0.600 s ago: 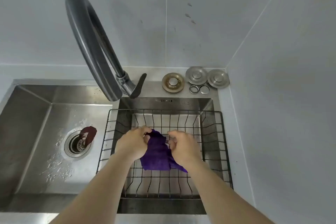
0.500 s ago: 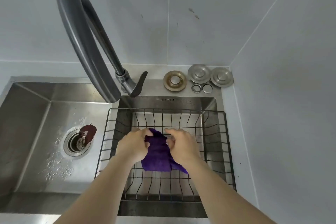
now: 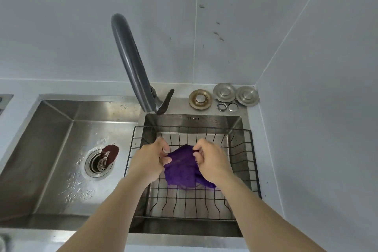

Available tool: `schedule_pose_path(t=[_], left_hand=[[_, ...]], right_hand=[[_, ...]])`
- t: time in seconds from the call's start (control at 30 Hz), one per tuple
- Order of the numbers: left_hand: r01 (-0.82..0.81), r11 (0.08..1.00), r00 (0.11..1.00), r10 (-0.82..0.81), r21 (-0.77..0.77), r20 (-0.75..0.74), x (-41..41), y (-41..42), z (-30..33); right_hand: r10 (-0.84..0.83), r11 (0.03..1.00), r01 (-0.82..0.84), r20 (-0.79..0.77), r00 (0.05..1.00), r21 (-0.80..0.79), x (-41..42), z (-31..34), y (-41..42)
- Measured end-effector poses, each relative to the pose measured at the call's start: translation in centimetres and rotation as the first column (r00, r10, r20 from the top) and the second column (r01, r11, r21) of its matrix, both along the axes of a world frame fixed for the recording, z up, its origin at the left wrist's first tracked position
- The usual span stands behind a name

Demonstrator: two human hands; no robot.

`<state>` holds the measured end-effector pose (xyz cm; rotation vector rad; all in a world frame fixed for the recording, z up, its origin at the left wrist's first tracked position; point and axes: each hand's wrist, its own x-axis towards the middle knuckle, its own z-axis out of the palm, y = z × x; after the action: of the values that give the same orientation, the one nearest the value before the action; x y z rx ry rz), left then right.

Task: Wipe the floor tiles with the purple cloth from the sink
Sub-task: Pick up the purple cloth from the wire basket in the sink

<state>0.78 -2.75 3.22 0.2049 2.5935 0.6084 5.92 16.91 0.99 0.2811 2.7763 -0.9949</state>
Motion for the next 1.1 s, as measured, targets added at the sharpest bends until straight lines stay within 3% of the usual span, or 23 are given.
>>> schedule_pose_path(t=[0.13,0.33,0.57,0.77,1.1], left_hand=[[0.059,0.998,0.991,-0.059,-0.004,-0.122,1.5,-1.4,3.7],[0.031,0.998,0.935,-0.012,0.047,-0.354,6.2,-6.0,11.1],[0.078,0.988,0.853,0.002,0.132,-0.522,16.3,-11.5,20.0],[0.120,0.975,0.869,-0.011,0.187,-0.495,25.8,-16.2,24.8],[0.220,0.975,0.845,-0.180,0.021,-0.503,36.0,-19.0,27.6]], right_hand=[[-0.015,0.996,0.023,-0.106,0.994,0.082,2.0,4.2,0.2],[-0.166,0.968,0.212,-0.292,0.942,0.134,7.9,12.1,0.4],[-0.228,0.943,0.316,-0.484,0.845,0.108,18.1,21.4,-4.3],[-0.257,0.946,0.324,-0.546,0.797,0.028,28.6,26.5,-9.9],[-0.338,0.913,0.401,-0.417,0.844,0.071,39.7,30.0,-12.8]])
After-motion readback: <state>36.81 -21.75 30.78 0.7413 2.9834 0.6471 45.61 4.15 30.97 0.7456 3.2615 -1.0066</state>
